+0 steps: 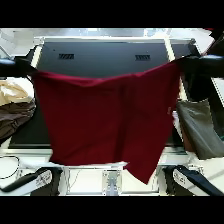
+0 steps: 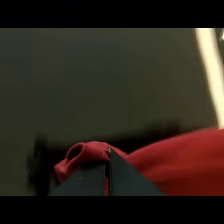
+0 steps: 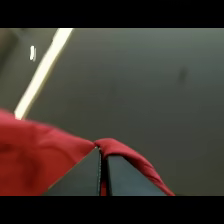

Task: Fold the shirts.

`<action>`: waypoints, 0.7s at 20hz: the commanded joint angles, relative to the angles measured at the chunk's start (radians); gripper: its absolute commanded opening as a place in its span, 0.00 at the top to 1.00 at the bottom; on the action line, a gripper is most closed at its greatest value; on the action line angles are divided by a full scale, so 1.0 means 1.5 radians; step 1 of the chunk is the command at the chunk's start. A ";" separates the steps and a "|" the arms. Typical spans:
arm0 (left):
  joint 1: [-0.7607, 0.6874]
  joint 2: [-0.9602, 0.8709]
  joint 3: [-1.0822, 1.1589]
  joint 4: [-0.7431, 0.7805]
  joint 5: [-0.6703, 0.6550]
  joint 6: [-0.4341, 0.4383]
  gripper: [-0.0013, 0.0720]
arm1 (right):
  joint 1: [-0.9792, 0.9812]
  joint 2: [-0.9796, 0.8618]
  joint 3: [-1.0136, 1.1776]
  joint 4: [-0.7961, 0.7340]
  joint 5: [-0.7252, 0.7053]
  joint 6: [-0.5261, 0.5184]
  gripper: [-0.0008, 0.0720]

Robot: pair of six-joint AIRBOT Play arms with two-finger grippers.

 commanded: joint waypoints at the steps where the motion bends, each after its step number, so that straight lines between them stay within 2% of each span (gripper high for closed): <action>1: -0.088 -0.190 -0.005 0.188 0.137 -0.117 0.97 | 0.073 -0.185 -0.029 -0.027 -0.144 -0.023 0.96; 3: -0.094 -0.240 0.002 0.220 0.262 -0.184 0.97 | 0.082 -0.261 -0.010 -0.026 -0.226 -0.023 0.96; 6: -0.081 -0.281 0.061 0.224 0.377 -0.222 0.97 | 0.073 -0.350 0.056 -0.026 -0.292 -0.020 0.96; 9: -0.068 -0.304 0.118 0.225 0.379 -0.230 0.97 | 0.065 -0.410 0.126 -0.028 -0.304 -0.020 0.96; 14: -0.067 -0.290 0.121 0.225 0.380 -0.225 0.97 | 0.050 -0.417 0.196 -0.037 -0.285 -0.020 0.96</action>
